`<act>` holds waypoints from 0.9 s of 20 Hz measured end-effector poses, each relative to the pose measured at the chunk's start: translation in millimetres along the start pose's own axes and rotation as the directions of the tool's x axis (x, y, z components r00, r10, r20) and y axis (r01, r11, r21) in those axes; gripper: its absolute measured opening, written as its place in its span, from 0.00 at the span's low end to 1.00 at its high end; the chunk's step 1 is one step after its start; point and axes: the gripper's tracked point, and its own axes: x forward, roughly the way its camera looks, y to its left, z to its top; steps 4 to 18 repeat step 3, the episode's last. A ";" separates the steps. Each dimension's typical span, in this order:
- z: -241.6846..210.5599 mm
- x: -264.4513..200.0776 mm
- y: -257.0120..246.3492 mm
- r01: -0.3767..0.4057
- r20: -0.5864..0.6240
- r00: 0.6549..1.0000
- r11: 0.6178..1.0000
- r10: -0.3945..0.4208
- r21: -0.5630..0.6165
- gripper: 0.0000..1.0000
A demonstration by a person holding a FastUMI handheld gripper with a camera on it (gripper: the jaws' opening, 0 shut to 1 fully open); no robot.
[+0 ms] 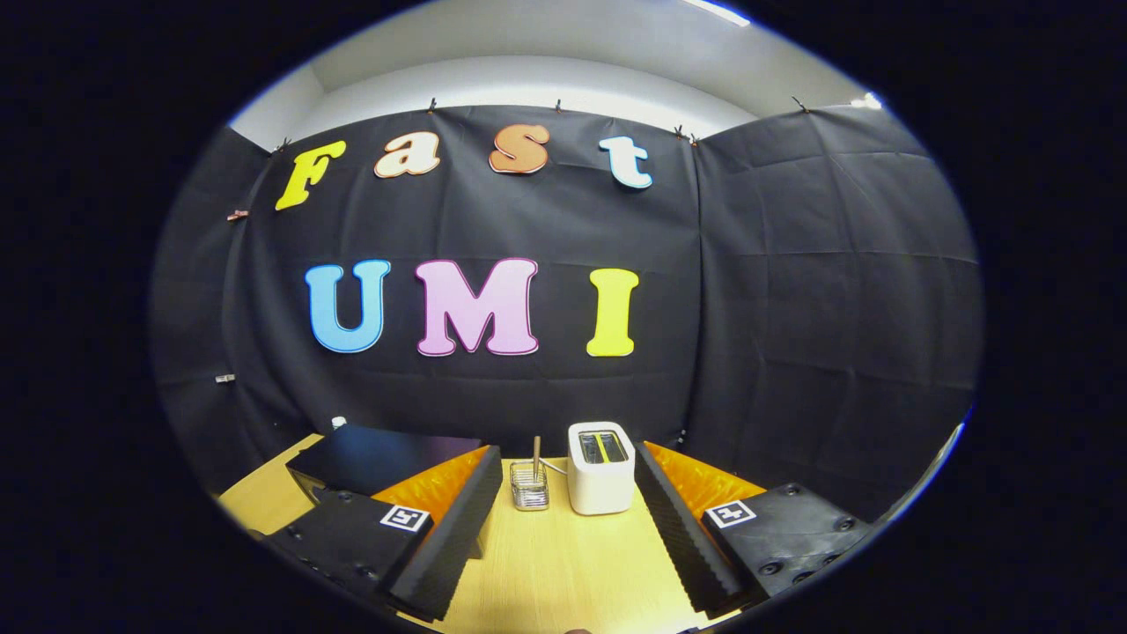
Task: Open the toaster oven, put the food inside, and close the toaster oven door.
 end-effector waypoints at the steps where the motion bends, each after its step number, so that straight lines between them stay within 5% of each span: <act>1: -0.1 2.3 -1.0 -0.004 -0.001 1.000 1.000 0.004 0.001 0.98; 18: 5.4 7.8 1.3 -0.019 0.011 1.000 1.000 0.019 0.007 0.98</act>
